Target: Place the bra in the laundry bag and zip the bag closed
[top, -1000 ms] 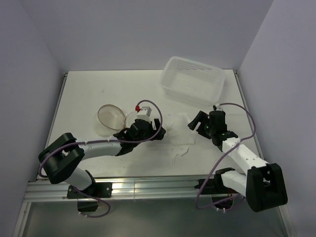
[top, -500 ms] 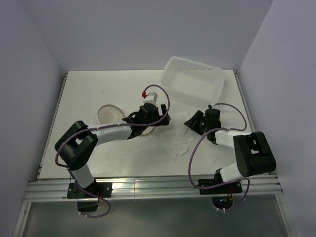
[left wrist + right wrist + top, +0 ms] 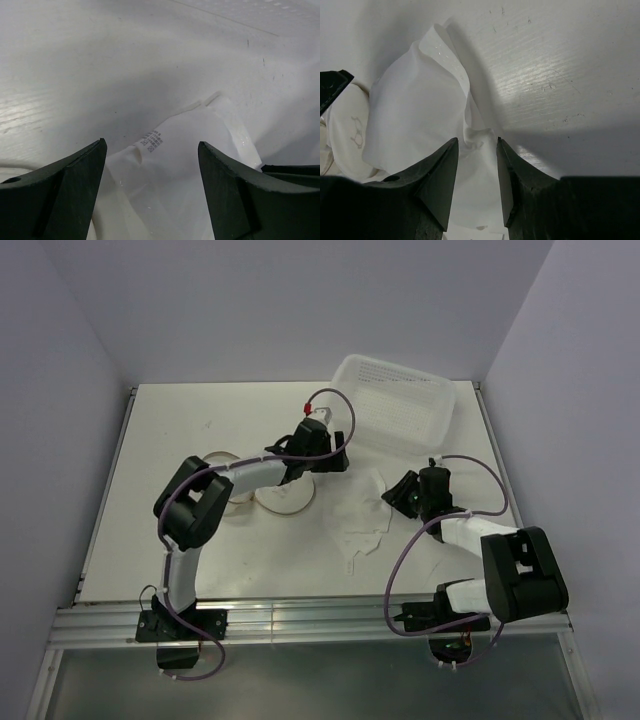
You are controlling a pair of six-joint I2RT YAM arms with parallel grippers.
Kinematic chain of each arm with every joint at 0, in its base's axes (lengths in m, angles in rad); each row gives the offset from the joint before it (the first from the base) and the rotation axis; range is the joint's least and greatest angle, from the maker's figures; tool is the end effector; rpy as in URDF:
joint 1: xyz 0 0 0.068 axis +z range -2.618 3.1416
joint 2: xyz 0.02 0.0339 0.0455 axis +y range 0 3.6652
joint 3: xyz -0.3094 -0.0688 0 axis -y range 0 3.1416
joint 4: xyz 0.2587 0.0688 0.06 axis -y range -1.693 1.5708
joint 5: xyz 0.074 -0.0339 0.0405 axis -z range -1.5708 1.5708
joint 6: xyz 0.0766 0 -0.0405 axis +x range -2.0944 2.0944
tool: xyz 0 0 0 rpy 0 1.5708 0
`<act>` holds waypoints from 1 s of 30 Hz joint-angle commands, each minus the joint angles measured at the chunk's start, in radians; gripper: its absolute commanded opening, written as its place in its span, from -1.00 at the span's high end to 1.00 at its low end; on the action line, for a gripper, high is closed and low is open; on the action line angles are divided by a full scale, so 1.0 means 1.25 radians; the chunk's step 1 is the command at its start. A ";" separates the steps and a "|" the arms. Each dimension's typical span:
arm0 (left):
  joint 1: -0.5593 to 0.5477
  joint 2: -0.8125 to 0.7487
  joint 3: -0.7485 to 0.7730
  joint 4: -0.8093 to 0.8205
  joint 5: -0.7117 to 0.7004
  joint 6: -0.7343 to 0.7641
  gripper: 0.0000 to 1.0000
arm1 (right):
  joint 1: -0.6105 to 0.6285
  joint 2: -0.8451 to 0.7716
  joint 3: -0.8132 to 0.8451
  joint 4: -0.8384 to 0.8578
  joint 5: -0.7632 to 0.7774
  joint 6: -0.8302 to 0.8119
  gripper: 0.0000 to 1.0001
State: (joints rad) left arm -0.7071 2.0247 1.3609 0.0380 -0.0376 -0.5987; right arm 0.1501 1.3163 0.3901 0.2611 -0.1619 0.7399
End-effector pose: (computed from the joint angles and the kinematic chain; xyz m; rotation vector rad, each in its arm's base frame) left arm 0.3960 -0.3346 0.1913 0.1017 2.2802 -0.6746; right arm 0.2584 0.0516 0.1499 0.5836 2.2348 0.6524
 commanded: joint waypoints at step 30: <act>0.032 -0.051 -0.072 0.099 0.250 -0.016 1.00 | -0.002 -0.091 0.010 0.078 -0.023 -0.038 -0.18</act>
State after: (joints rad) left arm -0.6598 2.0884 1.3178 0.0483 0.2558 -0.6147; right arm 0.1501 1.2388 0.3859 0.2699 -0.1665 0.7303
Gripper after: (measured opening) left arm 0.015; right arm 0.570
